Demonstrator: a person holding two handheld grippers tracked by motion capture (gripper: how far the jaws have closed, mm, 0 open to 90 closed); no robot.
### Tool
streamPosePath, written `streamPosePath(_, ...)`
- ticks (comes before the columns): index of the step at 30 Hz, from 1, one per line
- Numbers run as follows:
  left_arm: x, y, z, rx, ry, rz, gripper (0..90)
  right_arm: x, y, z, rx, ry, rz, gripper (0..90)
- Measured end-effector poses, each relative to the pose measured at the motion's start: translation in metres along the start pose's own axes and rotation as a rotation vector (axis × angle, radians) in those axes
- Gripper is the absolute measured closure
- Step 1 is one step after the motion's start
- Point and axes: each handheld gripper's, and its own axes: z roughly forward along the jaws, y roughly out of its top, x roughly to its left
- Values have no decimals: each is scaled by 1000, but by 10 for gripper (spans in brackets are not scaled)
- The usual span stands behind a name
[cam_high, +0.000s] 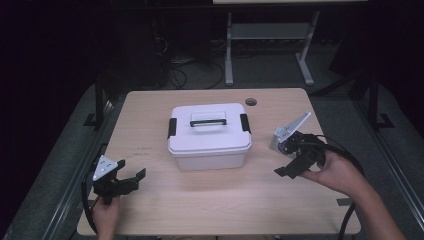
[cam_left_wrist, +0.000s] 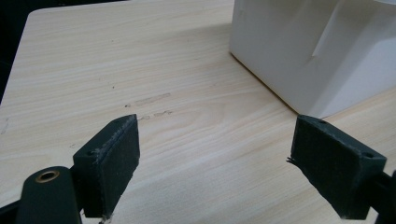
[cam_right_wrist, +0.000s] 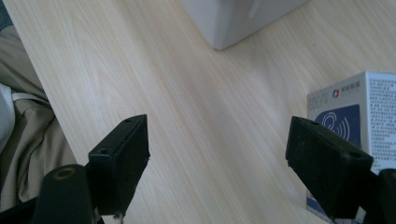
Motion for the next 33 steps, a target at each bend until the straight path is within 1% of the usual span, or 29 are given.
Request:
streamPosePath(8, 1, 0, -1, 1, -1, 1, 149, -2, 17, -2, 12, -3, -27, 211)
streamPosePath(12, 1, 0, -1, 1, 0, 1, 149, -2, 23, -2, 19, 1, -33, 211)
streamPosePath(24, 2, -1, -2, 4, 2, 1, 149, -3, 39, -1, 40, 9, -58, 213)
streamPosePath(33, 3, -1, -2, 0, 2, -8, 149, -3, 52, 1, 58, 19, -78, 213)
